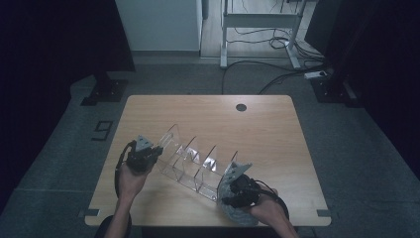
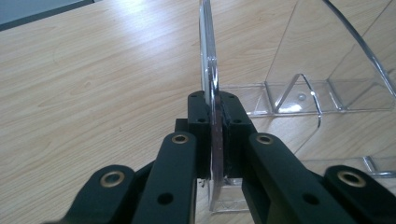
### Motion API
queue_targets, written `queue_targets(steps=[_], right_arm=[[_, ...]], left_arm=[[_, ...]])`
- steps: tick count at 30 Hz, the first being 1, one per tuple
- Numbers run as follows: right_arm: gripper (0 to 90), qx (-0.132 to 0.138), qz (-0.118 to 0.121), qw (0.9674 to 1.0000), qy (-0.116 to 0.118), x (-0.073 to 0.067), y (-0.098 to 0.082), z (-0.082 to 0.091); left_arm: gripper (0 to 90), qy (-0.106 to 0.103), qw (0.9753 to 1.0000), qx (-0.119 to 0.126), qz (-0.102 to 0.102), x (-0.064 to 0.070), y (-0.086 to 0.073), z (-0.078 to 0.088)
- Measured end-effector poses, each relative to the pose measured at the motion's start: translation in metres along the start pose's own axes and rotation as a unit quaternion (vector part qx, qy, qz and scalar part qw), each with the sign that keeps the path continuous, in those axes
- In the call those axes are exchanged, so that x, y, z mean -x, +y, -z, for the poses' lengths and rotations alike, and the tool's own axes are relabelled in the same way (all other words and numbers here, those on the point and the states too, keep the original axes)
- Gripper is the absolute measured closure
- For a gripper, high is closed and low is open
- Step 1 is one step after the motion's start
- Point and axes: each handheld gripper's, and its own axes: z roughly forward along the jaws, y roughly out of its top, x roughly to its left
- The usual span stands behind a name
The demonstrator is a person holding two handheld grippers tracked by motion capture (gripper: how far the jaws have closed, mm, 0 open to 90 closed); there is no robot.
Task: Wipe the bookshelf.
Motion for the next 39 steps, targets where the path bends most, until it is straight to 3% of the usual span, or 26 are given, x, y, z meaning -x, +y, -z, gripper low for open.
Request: queue_targets(steps=[11,18,29,39], right_arm=[[64.5,0.016,-0.046,0.9984,-0.029,0.024,-0.002,0.0],[64.5,0.025,-0.06,0.9971,-0.039,0.037,-0.002,0.001],[64.4,0.046,-0.109,0.9915,-0.054,0.059,-0.002,0.001],[64.3,0.061,-0.127,0.9875,-0.071,0.076,0.0,0.004]], left_arm=[[85.7,-0.006,1.0,-0.001,-0.004,-0.002,0.0,0.0],[85.6,-0.005,1.0,-0.002,-0.007,-0.001,0.0,0.0],[85.6,-0.005,0.9999,-0.003,-0.008,-0.001,0.0,0.0],[85.7,-0.005,1.0,-0.003,-0.007,-0.001,0.0,0.0]])
